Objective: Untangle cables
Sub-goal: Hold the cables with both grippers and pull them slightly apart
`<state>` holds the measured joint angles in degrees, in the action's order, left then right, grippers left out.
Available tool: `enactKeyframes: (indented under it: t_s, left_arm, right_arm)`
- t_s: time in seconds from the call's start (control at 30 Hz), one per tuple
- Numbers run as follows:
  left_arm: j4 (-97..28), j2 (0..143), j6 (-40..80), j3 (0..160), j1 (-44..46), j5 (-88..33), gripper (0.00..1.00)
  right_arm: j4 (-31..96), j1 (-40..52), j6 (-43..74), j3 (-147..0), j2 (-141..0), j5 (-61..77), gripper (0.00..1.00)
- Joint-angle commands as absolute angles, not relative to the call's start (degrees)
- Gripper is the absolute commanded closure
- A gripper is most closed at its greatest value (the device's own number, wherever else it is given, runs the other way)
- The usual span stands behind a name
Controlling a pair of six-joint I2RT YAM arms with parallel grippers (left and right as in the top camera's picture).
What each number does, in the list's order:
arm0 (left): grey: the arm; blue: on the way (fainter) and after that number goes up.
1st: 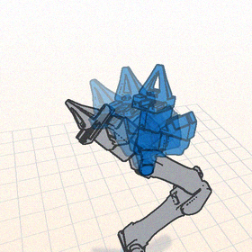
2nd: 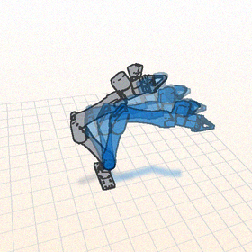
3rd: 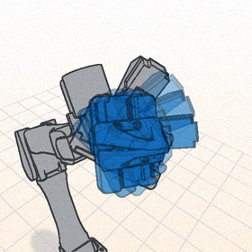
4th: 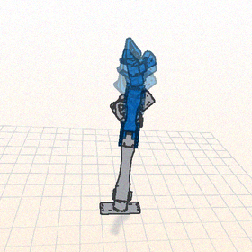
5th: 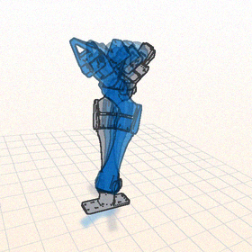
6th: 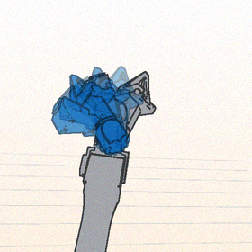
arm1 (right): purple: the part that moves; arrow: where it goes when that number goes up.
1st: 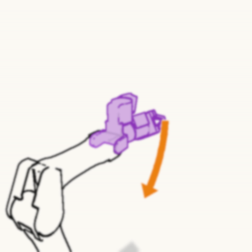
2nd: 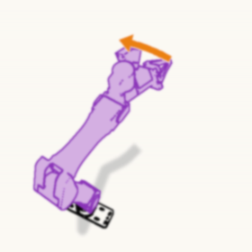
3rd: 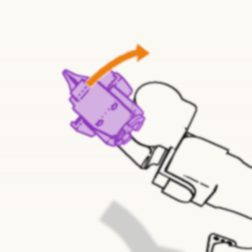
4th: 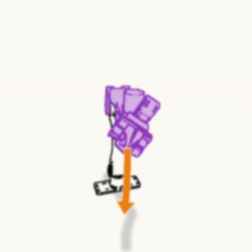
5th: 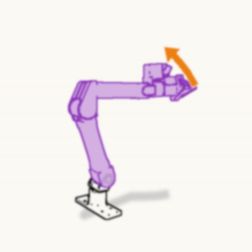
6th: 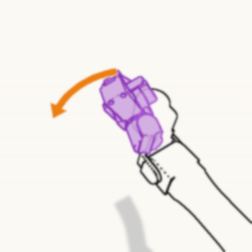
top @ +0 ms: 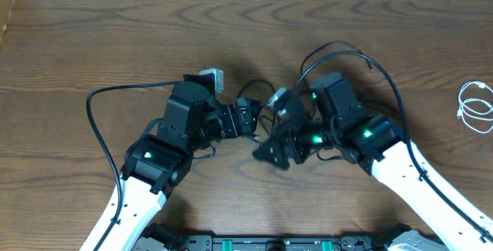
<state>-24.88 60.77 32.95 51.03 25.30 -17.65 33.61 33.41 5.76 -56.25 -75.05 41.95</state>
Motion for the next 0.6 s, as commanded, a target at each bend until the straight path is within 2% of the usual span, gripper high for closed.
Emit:
enactKeyframes:
  t_s: [0.0,0.07,0.2,0.57]
  left_arm:
    - [-24.69,61.04,32.03,50.70,25.43,-16.84,0.02]
    - [-24.73,61.10,32.01,50.70,25.43,-16.86,0.02]
    - [-24.75,61.30,32.01,50.70,25.43,-16.86,0.02]
    - [-28.32,61.36,31.97,50.70,25.43,-16.88,0.02]
  right_arm:
    - [36.73,35.14,-7.22,-57.32,-74.50,38.41,0.06]
    - [37.58,35.92,-9.30,-57.32,-74.50,35.46,0.01]
    - [36.36,37.36,-13.82,-57.32,-74.48,37.21,0.01]
    - [30.61,32.82,-1.63,-57.32,-74.48,28.86,0.01]
